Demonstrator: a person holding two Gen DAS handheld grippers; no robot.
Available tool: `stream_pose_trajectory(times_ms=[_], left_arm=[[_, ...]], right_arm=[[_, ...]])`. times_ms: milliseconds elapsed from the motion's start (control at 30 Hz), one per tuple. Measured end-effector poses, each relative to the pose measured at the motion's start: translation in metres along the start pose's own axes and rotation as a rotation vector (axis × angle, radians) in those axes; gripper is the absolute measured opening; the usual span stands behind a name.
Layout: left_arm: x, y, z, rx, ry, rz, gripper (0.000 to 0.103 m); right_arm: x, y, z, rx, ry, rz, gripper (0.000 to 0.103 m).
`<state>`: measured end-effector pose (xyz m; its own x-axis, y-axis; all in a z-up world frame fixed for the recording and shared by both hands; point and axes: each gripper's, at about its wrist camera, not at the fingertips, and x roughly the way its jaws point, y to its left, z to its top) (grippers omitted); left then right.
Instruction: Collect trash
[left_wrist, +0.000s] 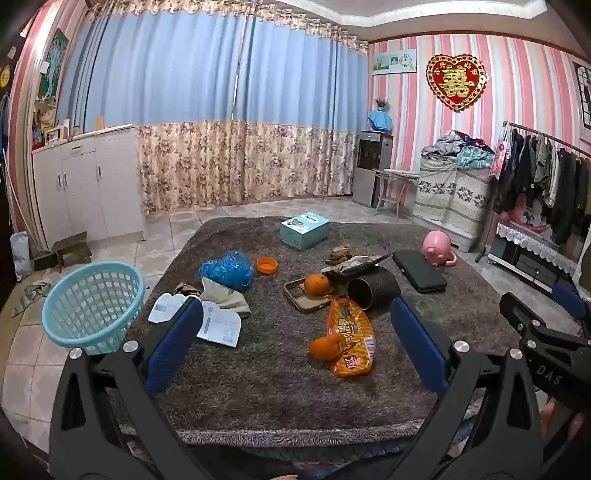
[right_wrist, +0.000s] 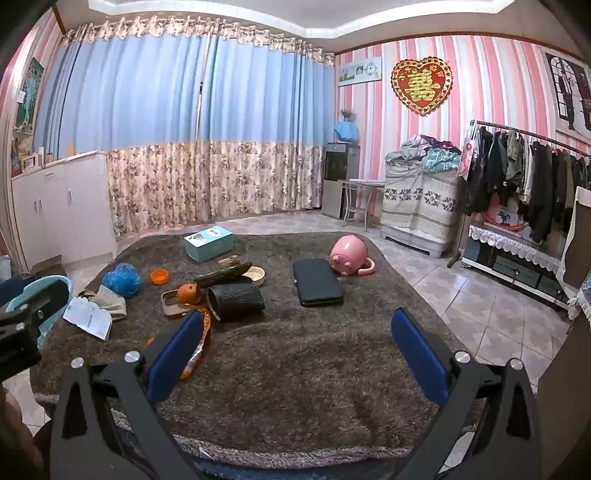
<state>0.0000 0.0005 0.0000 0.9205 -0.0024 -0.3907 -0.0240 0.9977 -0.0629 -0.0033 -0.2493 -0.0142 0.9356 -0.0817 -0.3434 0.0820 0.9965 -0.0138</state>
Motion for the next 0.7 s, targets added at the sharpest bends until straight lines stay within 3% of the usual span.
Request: stream_pose_trajectory(times_ms=[700], left_arm=[[0.0014,0.0011,-0.0062,-0.002,-0.003,0.003,0.098]], right_arm=[[0.0044,0.0048,-0.0065,-0.008,0.014,-0.003,0.099]])
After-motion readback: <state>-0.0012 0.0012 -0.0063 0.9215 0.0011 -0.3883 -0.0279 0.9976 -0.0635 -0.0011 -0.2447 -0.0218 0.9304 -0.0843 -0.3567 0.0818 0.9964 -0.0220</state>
